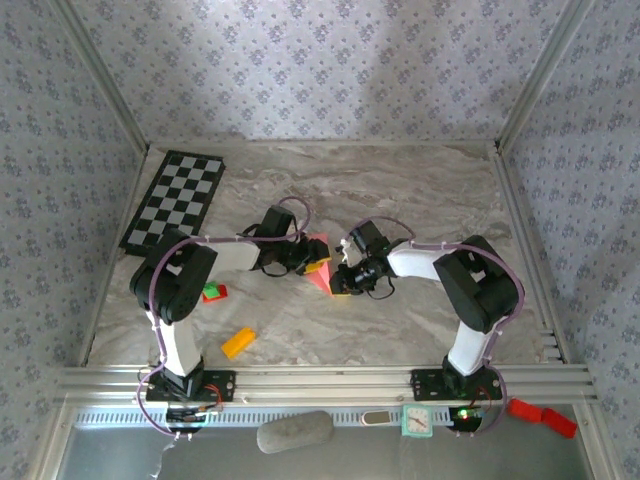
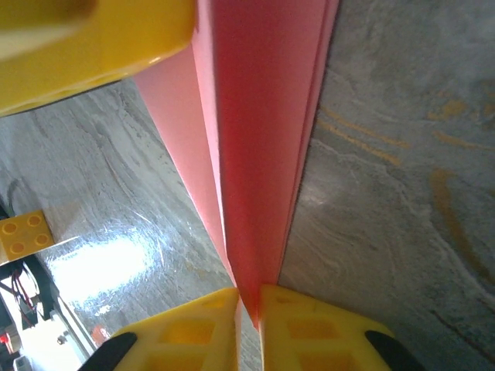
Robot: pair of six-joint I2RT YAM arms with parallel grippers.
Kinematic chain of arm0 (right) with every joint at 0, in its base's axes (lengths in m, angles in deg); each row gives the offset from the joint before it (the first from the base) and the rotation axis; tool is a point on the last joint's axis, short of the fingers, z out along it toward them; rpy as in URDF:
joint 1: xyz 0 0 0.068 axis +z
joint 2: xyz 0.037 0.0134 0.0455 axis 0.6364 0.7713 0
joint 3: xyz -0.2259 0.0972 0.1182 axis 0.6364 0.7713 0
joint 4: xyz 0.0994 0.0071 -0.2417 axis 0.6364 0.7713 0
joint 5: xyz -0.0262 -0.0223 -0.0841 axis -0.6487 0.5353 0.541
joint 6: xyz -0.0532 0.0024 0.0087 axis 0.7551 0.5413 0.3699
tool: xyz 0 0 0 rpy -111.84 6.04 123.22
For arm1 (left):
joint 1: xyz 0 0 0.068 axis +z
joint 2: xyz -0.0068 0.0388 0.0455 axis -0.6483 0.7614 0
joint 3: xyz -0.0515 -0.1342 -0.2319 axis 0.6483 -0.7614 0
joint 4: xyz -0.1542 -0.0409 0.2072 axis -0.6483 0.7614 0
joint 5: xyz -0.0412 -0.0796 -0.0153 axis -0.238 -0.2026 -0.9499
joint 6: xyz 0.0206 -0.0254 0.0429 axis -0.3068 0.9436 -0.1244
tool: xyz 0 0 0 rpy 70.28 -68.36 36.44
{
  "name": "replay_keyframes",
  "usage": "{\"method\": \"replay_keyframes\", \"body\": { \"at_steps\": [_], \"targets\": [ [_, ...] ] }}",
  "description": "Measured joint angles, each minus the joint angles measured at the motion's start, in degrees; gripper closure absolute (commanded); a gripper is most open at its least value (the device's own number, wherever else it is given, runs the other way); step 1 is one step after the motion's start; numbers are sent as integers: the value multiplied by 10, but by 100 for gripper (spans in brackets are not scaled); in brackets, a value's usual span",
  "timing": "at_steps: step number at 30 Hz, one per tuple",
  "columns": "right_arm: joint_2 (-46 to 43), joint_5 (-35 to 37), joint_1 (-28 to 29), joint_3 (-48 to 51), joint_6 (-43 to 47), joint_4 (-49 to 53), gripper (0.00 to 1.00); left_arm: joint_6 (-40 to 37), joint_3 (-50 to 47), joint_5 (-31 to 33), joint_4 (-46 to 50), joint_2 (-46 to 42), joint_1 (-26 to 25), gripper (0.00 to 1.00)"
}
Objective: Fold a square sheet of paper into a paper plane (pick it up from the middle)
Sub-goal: Fourth fold the wing at the center of the table.
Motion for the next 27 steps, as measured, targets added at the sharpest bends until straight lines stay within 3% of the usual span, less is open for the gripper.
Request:
{"method": "replay_keyframes", "body": {
  "at_steps": [27],
  "targets": [
    [1,9,0,1,0,2,90,0,19,2,11,20,0,53]
  ]
}}
